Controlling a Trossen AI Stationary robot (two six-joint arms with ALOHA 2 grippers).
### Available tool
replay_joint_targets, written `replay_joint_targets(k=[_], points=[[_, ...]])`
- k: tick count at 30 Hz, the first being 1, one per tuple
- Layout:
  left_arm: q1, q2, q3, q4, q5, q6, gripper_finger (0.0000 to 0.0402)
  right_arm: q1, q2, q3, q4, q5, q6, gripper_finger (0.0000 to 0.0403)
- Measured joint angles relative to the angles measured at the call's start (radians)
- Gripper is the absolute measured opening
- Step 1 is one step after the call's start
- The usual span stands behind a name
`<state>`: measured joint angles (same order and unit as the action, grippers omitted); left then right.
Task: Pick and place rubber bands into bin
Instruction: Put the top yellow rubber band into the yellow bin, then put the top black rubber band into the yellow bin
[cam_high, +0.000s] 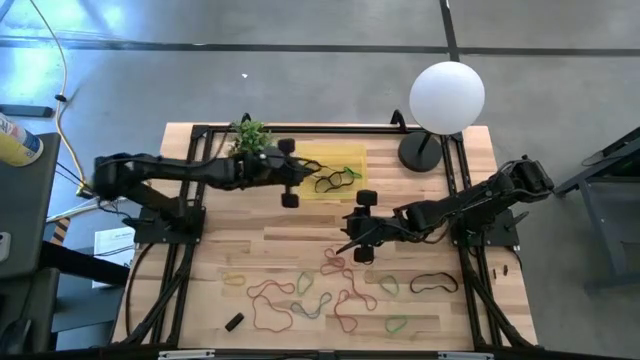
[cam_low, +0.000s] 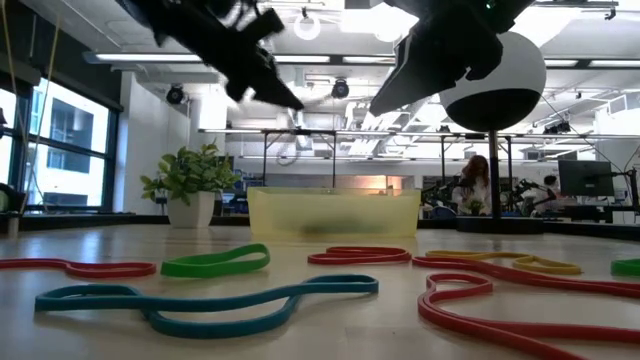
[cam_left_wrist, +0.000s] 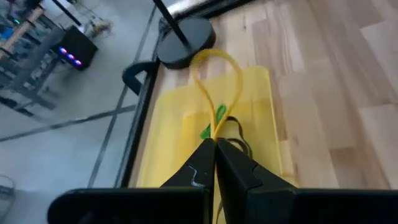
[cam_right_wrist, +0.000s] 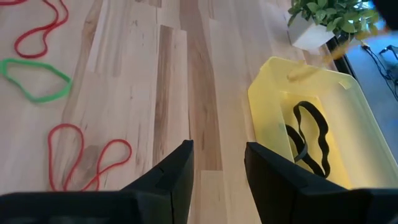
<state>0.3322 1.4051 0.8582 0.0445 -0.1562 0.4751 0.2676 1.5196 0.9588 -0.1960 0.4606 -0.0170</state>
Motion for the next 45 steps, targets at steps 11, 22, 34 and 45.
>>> replay_joint_targets(k=[11,22,34,45], points=[[0.123,0.245,0.014,0.157,0.095,-0.035,0.0,0.001,0.0,0.0,-0.019,-0.005,0.031,0.0134],[0.126,0.276,0.051,0.165,0.143,-0.062,0.0033,0.001,0.0,0.0,-0.04,-0.029,0.065,0.0134],[0.126,0.274,0.06,0.161,0.294,-0.027,0.0137,0.015,0.0,-0.002,-0.154,-0.112,0.152,0.0134],[0.002,0.204,0.06,0.038,0.363,0.041,0.0116,0.188,-0.001,-0.213,-0.095,-0.129,0.417,0.0134]])
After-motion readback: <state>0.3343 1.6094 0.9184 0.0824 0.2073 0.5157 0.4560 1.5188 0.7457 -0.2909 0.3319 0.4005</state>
